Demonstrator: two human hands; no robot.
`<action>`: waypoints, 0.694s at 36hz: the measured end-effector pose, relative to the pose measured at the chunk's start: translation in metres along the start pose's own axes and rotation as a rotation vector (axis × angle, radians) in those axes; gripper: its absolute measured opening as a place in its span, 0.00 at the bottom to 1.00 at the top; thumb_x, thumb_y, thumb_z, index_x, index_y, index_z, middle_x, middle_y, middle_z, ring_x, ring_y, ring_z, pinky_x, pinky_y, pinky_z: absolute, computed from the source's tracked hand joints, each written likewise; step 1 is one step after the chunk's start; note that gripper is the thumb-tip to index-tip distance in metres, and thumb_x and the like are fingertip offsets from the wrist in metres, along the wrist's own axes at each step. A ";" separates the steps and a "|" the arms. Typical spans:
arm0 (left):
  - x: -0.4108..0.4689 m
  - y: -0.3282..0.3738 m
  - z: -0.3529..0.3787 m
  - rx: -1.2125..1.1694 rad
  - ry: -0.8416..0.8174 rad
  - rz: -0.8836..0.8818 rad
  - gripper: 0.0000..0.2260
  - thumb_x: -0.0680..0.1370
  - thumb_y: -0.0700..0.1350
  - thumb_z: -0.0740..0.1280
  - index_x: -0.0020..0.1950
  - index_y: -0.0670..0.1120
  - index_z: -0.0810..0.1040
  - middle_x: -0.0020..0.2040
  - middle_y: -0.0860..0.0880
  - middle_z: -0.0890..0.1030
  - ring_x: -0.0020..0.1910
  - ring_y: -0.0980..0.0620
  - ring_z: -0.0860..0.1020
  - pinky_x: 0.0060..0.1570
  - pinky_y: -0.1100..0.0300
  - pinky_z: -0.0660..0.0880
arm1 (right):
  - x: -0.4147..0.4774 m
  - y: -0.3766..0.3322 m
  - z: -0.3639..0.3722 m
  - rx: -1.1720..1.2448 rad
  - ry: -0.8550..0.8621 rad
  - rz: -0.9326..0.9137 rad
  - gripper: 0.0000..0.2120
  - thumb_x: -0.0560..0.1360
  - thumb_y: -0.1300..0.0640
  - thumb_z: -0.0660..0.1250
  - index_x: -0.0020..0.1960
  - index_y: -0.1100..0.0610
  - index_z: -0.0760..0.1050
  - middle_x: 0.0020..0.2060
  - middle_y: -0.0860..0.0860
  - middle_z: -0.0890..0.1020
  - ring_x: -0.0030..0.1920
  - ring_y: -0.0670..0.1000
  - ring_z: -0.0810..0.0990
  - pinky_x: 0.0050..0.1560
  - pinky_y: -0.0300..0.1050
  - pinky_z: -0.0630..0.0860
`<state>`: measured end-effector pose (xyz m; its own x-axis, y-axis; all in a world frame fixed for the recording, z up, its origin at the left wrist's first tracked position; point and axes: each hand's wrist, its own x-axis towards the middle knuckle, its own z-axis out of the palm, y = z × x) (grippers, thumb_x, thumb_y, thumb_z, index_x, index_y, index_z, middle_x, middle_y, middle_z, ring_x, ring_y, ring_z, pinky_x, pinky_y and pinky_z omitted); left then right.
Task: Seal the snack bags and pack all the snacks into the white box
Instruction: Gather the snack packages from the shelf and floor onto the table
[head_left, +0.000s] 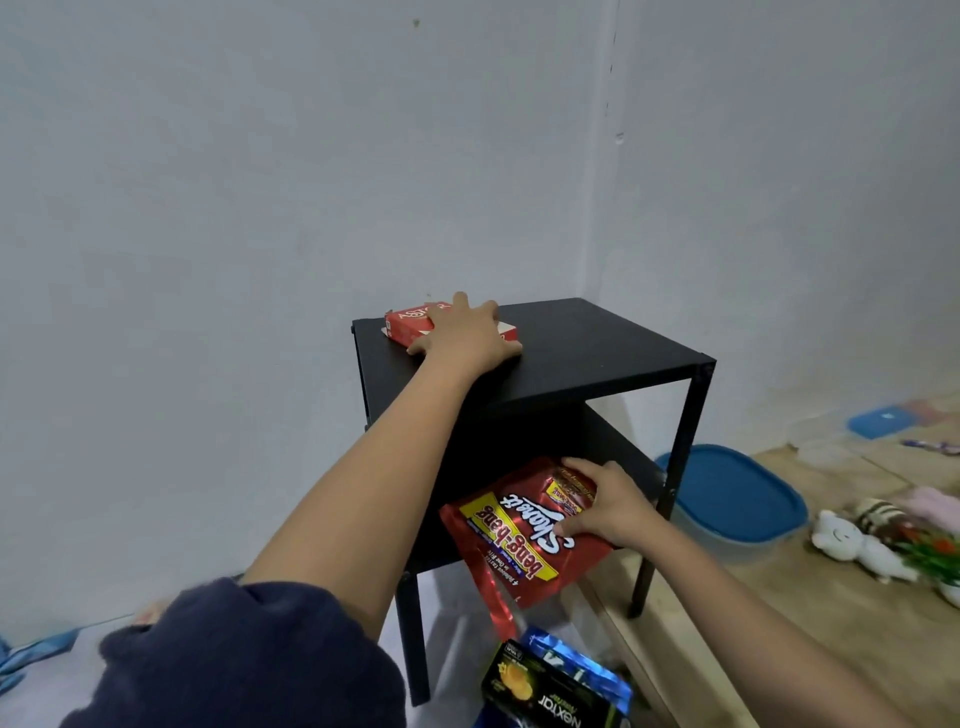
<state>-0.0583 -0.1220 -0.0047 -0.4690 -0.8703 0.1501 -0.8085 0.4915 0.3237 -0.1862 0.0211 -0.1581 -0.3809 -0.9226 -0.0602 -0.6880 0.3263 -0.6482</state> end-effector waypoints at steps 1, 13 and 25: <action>-0.002 0.001 0.000 0.016 -0.002 0.000 0.24 0.73 0.60 0.64 0.66 0.53 0.66 0.68 0.46 0.62 0.71 0.37 0.56 0.59 0.32 0.66 | -0.002 0.001 0.000 0.001 0.011 -0.003 0.44 0.63 0.54 0.78 0.73 0.48 0.60 0.53 0.50 0.63 0.60 0.55 0.72 0.59 0.48 0.74; -0.054 0.012 -0.008 0.089 0.091 0.000 0.23 0.72 0.60 0.62 0.65 0.53 0.69 0.65 0.47 0.67 0.68 0.42 0.61 0.56 0.38 0.66 | -0.045 0.008 -0.023 0.024 0.078 -0.089 0.43 0.64 0.57 0.77 0.73 0.45 0.59 0.54 0.50 0.64 0.59 0.52 0.72 0.56 0.44 0.73; -0.137 0.025 -0.002 -0.315 0.454 0.133 0.21 0.70 0.60 0.65 0.62 0.59 0.69 0.68 0.55 0.65 0.69 0.50 0.61 0.60 0.39 0.69 | -0.106 0.026 -0.051 0.041 0.070 -0.250 0.40 0.67 0.60 0.74 0.73 0.44 0.60 0.50 0.48 0.66 0.51 0.47 0.71 0.50 0.38 0.72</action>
<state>-0.0137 0.0093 -0.0157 -0.3038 -0.7617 0.5723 -0.5755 0.6254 0.5269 -0.1951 0.1379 -0.1303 -0.2448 -0.9566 0.1579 -0.7413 0.0797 -0.6665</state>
